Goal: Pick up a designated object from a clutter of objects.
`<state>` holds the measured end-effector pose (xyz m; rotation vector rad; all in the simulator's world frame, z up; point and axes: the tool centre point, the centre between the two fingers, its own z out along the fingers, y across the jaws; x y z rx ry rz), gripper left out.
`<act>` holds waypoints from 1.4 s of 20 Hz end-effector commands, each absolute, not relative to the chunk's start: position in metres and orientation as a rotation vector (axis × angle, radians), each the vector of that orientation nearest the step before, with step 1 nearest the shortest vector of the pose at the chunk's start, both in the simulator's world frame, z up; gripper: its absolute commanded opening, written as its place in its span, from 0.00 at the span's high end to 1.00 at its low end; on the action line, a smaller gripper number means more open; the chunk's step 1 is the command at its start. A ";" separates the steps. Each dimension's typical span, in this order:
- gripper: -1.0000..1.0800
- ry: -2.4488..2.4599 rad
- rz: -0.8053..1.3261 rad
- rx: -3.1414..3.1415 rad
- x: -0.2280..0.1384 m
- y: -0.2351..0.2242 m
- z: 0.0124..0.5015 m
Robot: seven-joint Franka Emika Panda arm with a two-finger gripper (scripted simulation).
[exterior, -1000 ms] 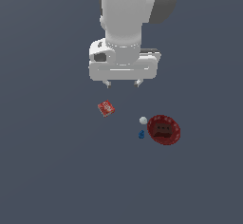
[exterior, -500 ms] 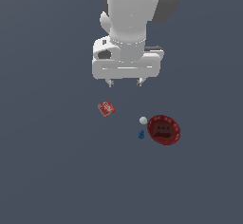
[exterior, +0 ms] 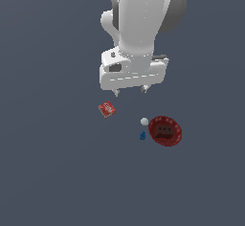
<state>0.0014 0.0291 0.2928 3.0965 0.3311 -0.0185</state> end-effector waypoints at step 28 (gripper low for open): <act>0.04 1.836 -0.017 2.526 0.032 0.176 0.117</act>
